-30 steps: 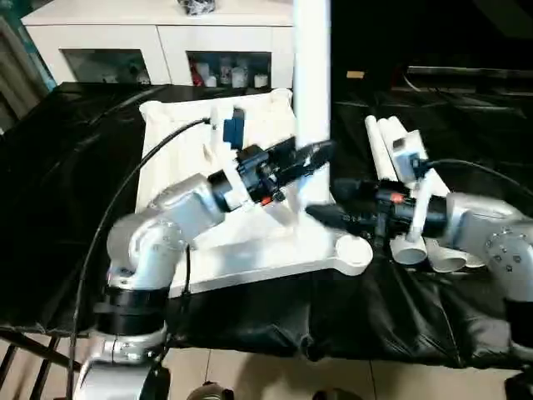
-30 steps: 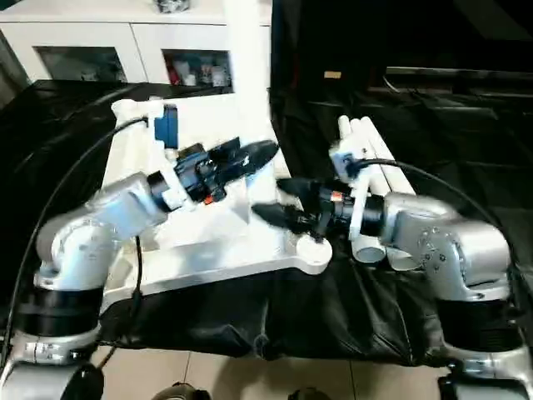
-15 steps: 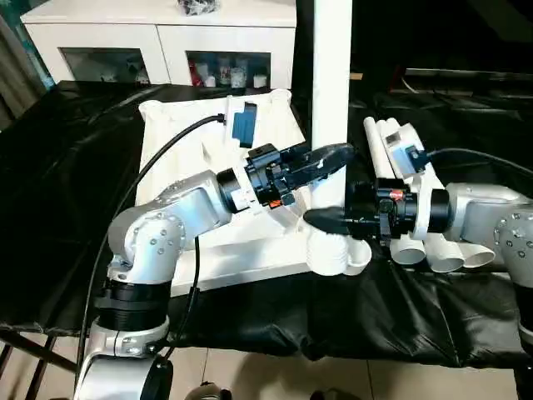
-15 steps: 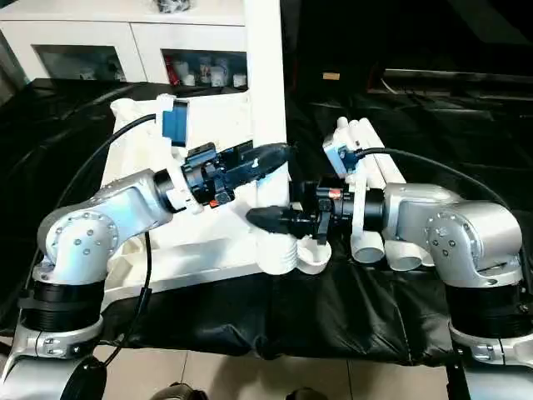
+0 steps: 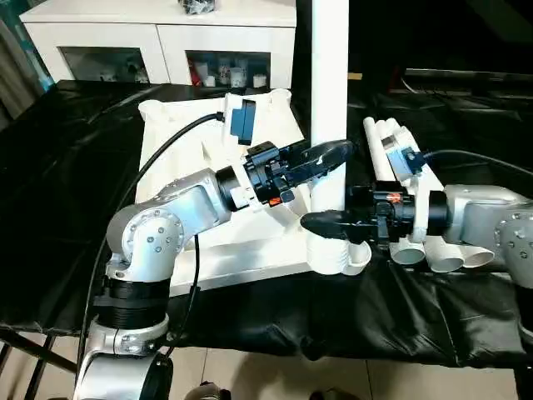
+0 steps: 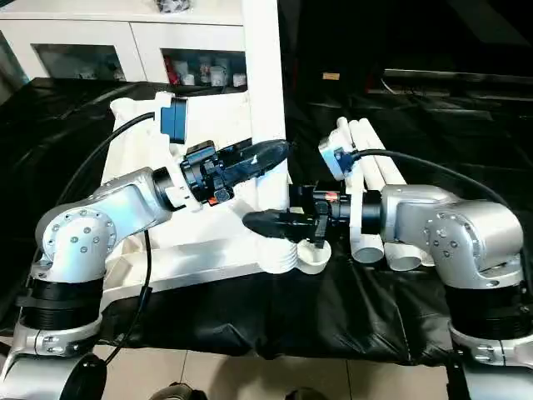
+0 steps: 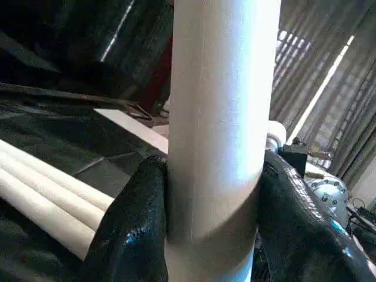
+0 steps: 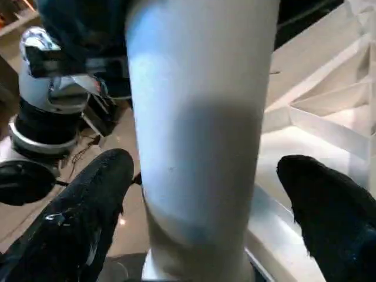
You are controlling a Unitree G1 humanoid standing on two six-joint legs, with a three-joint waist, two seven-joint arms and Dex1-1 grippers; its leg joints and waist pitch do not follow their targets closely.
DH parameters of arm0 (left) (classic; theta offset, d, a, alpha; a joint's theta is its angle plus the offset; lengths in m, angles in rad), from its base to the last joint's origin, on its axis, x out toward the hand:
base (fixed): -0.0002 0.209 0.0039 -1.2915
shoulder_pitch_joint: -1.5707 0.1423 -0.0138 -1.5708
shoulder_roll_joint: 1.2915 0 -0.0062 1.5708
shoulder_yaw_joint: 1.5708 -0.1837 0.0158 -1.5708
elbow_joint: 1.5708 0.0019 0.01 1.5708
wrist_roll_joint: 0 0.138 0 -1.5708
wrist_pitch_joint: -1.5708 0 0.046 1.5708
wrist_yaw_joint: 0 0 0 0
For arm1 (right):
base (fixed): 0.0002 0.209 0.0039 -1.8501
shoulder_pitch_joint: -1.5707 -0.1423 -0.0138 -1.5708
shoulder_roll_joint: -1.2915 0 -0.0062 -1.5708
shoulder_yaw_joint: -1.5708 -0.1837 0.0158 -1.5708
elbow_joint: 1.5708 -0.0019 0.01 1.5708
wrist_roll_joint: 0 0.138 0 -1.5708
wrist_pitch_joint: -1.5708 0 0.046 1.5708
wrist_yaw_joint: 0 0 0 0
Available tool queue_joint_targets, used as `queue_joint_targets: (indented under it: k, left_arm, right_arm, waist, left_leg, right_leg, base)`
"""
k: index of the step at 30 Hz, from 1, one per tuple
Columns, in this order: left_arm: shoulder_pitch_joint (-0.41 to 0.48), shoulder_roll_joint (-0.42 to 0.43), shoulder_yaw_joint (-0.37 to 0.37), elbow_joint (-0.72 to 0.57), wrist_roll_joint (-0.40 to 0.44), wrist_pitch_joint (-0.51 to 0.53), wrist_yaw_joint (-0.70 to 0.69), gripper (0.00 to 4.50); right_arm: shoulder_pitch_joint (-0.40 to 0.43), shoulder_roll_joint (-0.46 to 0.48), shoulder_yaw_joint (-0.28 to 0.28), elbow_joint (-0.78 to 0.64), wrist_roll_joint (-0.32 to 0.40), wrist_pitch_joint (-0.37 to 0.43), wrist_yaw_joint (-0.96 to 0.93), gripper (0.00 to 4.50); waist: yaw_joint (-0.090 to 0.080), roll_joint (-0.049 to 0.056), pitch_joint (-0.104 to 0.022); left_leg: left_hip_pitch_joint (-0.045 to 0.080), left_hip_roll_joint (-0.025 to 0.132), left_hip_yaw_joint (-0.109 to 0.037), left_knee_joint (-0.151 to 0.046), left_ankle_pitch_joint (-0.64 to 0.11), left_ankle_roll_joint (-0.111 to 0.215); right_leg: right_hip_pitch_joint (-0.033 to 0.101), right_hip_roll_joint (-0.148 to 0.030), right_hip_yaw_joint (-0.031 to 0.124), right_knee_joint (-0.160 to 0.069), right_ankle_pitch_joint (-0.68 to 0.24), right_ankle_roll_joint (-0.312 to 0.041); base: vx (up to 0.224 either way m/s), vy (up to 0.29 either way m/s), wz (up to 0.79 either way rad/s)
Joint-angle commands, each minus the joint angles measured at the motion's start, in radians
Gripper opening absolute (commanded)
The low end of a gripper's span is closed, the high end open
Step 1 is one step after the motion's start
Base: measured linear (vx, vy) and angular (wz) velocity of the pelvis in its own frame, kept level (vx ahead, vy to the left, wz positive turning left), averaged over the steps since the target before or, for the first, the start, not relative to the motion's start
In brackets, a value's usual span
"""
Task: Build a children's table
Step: Insert table leg to table base
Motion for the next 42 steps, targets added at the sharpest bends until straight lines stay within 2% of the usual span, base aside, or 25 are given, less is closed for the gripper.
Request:
queue_joint_targets:
  k: [1,2,4,6,16,18,19,24,27,28,31,34,42]
  left_arm:
    - [-0.026,0.008,-0.013,-0.017,0.002,0.003,0.002,1.9]
    - [-0.026,0.009,-0.014,-0.017,0.003,0.003,0.001,1.9]
    - [-0.026,0.013,-0.021,-0.019,0.006,0.003,-0.003,1.9]
    - [-0.026,0.017,-0.027,-0.02,0.009,0.003,-0.008,1.9]
    - [-0.026,0.037,-0.054,-0.016,0.021,-0.003,-0.034,1.9]
    - [-0.03,0.037,-0.055,-0.013,0.02,-0.004,-0.033,1.9]
    - [-0.034,0.036,-0.055,-0.009,0.019,-0.007,-0.033,1.9]
    - [-0.042,0.034,-0.054,0.0,0.021,-0.015,-0.035,1.9]
    - [-0.044,0.032,-0.053,0.002,0.02,-0.016,-0.037,1.9]
    - [-0.043,0.032,-0.053,0.002,0.021,-0.016,-0.037,1.9]
    - [-0.041,0.035,-0.058,-0.001,0.022,-0.015,-0.042,1.9]
    - [-0.041,0.037,-0.059,-0.001,0.022,-0.014,-0.045,1.9]
    - [-0.04,0.046,-0.065,-0.003,0.021,-0.01,-0.06,1.9]
  right_arm:
    - [-0.01,-0.009,0.019,-0.023,-0.016,-0.012,-0.011,4.2]
    - [-0.009,-0.01,0.023,-0.023,-0.019,-0.016,-0.011,4.2]
    - [-0.008,-0.011,0.03,-0.021,-0.024,-0.022,-0.011,3.88]
    - [-0.007,-0.013,0.036,-0.02,-0.028,-0.029,-0.01,3.88]
    - [-0.001,-0.024,0.057,-0.02,-0.032,-0.043,0.012,2.89]
    - [0.001,-0.026,0.061,-0.021,-0.031,-0.043,0.015,2.89]
    - [0.003,-0.027,0.063,-0.022,-0.029,-0.042,0.019,2.59]
    - [0.01,-0.032,0.073,-0.025,-0.026,-0.04,0.028,2.18]
    - [0.013,-0.029,0.072,-0.026,-0.024,-0.046,0.032,2.13]
    - [0.014,-0.027,0.071,-0.026,-0.021,-0.044,0.034,2.54]
    - [0.017,-0.028,0.077,-0.029,-0.027,-0.054,0.035,2.65]
    - [0.018,-0.028,0.079,-0.029,-0.032,-0.059,0.031,3.06]
    - [0.009,-0.013,0.063,-0.015,-0.02,-0.059,0.027,3.09]
  waist:
    - [0.005,-0.023,-0.077]
    - [0.005,-0.023,-0.078]
    - [0.005,-0.024,-0.078]
    - [0.005,-0.024,-0.079]
    - [0.005,-0.024,-0.081]
    - [0.006,-0.024,-0.081]
    - [0.006,-0.024,-0.082]
    - [0.007,-0.023,-0.082]
    - [0.008,-0.024,-0.082]
    - [0.008,-0.024,-0.083]
    - [0.008,-0.023,-0.083]
    - [0.008,-0.022,-0.084]
    - [0.008,-0.021,-0.084]
  left_leg:
    - [0.013,0.041,-0.023,-0.066,-0.072,0.033]
    - [0.013,0.041,-0.023,-0.066,-0.071,0.033]
    - [0.012,0.041,-0.023,-0.066,-0.071,0.032]
    - [0.013,0.041,-0.023,-0.066,-0.071,0.032]
    - [0.013,0.041,-0.022,-0.064,-0.064,0.036]
    - [0.013,0.041,-0.022,-0.064,-0.068,0.035]
    - [0.013,0.042,-0.023,-0.064,-0.064,0.035]
    - [0.013,0.042,-0.023,-0.064,-0.064,0.035]
    - [0.012,0.041,-0.023,-0.063,-0.062,0.035]
    - [0.012,0.041,-0.023,-0.063,-0.061,0.035]
    - [0.012,0.041,-0.023,-0.063,-0.062,0.036]
    - [0.013,0.042,-0.024,-0.063,-0.064,0.034]
    - [0.013,0.041,-0.024,-0.063,-0.072,0.032]
  right_leg:
    - [0.059,-0.046,0.042,-0.072,-0.261,-0.165]
    - [0.061,-0.046,0.042,-0.071,-0.255,-0.166]
    - [0.06,-0.046,0.042,-0.071,-0.253,-0.167]
    - [0.061,-0.046,0.043,-0.071,-0.254,-0.166]
    - [0.062,-0.047,0.043,-0.068,-0.237,-0.174]
    - [0.062,-0.046,0.043,-0.068,-0.243,-0.174]
    - [0.062,-0.047,0.043,-0.067,-0.239,-0.174]
    - [0.063,-0.047,0.043,-0.066,-0.231,-0.178]
    - [0.064,-0.047,0.043,-0.066,-0.232,-0.177]
    - [0.064,-0.047,0.043,-0.066,-0.231,-0.178]
    - [0.064,-0.047,0.043,-0.066,-0.23,-0.179]
    - [0.064,-0.046,0.042,-0.065,-0.231,-0.178]
    - [0.063,-0.047,0.042,-0.066,-0.236,-0.181]
  base:
    - [0.0,0.0,0.0]
    - [0.0,0.0,0.0]
    - [0.0,0.0,0.0]
    - [0.0,0.0,0.0]
    - [0.0,0.0,0.0]
    - [0.0,0.0,0.0]
    - [0.0,0.0,0.0]
    - [0.0,0.0,0.0]
    - [0.0,0.0,0.0]
    - [0.0,0.0,0.0]
    - [0.0,0.0,0.0]
    - [0.0,0.0,0.0]
    - [0.0,0.0,0.0]
